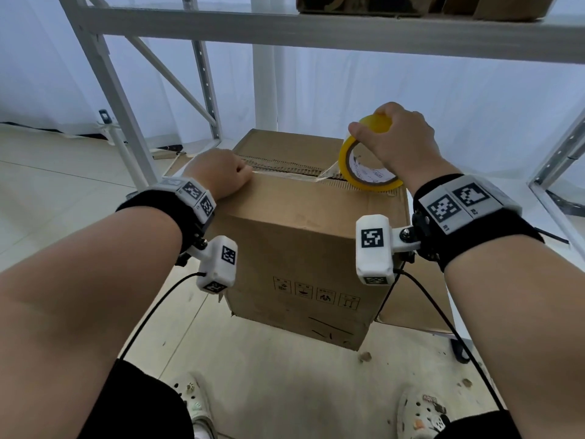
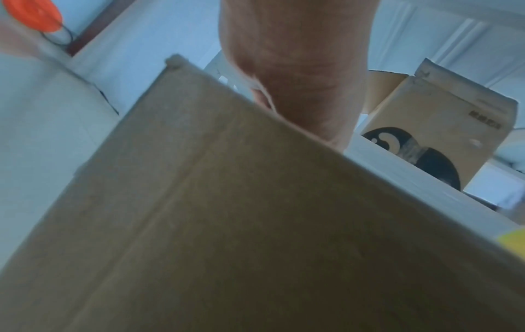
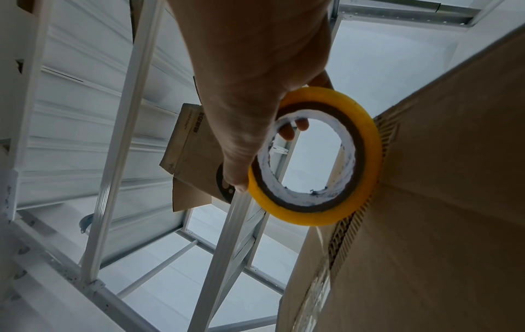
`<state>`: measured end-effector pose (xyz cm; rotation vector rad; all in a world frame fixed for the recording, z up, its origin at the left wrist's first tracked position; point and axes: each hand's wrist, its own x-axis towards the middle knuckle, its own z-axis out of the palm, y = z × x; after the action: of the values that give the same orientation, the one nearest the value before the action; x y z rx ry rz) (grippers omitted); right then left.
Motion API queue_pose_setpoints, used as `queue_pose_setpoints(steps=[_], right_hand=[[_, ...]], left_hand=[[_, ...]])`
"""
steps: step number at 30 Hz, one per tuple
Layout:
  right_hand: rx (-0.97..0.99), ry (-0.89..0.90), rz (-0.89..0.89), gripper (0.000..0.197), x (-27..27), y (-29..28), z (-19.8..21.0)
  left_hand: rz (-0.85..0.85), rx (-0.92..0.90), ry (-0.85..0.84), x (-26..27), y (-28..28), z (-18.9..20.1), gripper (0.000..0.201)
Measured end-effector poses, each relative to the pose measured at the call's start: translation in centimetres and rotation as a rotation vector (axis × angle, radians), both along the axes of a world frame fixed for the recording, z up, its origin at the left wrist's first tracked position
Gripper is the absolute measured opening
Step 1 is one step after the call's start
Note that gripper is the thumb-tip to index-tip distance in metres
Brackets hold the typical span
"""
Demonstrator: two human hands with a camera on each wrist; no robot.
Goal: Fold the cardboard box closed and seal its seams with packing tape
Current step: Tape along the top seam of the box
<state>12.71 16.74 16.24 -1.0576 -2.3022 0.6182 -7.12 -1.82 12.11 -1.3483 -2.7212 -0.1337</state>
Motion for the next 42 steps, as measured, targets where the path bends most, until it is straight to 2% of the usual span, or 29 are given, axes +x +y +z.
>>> queue_pose_setpoints(steps=[3, 8, 11, 16, 21, 25, 28, 33, 35, 39, 42], right_hand=[[0.043, -0.06, -0.012, 0.06, -0.5, -0.7, 0.2], [0.096, -0.122, -0.021, 0.06, -1.2, -1.3, 0.3], [0.084, -0.099, -0.025, 0.061, -1.1, -1.1, 0.3], [0.054, -0.064, -0.014, 0.061, -0.6, -0.7, 0.2], [0.027, -0.036, -0.003, 0.062, -0.2, -0.5, 0.1], [0.012, -0.008, 0.003, 0.062, 0.0, -0.3, 0.0], [0.005, 0.004, 0.015, 0.063, 0.2, -0.2, -0.1], [-0.011, 0.012, 0.035, 0.062, 0.3, -0.3, 0.0], [-0.008, 0.003, 0.035, 0.061, 0.2, -0.3, 0.0], [-0.004, -0.003, 0.022, 0.061, 0.2, -0.2, 0.0], [0.007, 0.004, 0.018, 0.062, 0.1, -0.1, -0.1]], left_hand=[[0.027, -0.005, 0.03, 1.9, 1.6, 0.1, 0.042], [-0.114, -0.022, 0.07, 5.8, 4.9, -0.4, 0.045], [-0.139, 0.043, 0.027, 4.6, 4.5, -0.6, 0.045], [-0.036, 0.086, 0.047, 1.8, 3.4, -0.3, 0.039], [-0.203, 0.029, 0.011, 5.4, 6.8, -0.1, 0.036], [-0.304, 0.06, -0.021, 7.3, 8.3, -0.1, 0.036], [-0.273, 0.08, -0.106, 5.0, 6.7, 0.2, 0.035], [-0.096, 0.054, -0.101, 2.1, 4.3, 0.1, 0.032], [-0.119, 0.032, -0.098, 3.3, 4.9, 0.1, 0.032], [-0.299, 0.08, -0.113, 7.2, 6.9, -0.5, 0.033], [-0.265, 0.095, -0.181, 6.3, 6.5, -0.3, 0.033]])
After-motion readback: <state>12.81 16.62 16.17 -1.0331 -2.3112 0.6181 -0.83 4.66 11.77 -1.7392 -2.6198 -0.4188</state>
